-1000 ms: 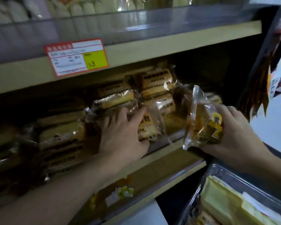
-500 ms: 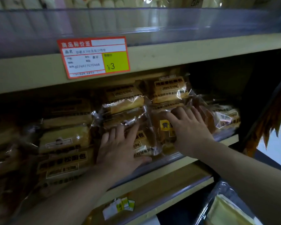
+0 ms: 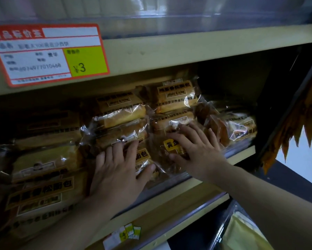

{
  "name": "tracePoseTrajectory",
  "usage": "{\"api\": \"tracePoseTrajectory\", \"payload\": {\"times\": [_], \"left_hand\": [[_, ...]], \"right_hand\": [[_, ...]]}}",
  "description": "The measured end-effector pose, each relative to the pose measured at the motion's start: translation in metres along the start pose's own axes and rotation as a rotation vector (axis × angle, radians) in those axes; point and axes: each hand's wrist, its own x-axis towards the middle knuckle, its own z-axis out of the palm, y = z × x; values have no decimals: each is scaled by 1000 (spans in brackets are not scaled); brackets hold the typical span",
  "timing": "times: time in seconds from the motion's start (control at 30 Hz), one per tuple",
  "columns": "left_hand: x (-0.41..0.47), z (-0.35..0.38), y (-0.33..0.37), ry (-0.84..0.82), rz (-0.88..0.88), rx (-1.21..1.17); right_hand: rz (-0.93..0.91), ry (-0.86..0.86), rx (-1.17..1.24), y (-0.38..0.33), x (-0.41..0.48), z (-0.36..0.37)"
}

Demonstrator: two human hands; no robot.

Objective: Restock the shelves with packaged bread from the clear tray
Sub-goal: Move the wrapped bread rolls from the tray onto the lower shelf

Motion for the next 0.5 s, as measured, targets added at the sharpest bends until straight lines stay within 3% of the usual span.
{"api": "tracePoseTrajectory", "payload": {"times": [0.27, 0.5], "left_hand": [[0, -1, 2, -25, -6, 0], [-6, -8, 6, -21, 12, -6]], "right_hand": [[1, 14, -48, 7, 4, 16], [96, 114, 133, -5, -22, 13]]}}
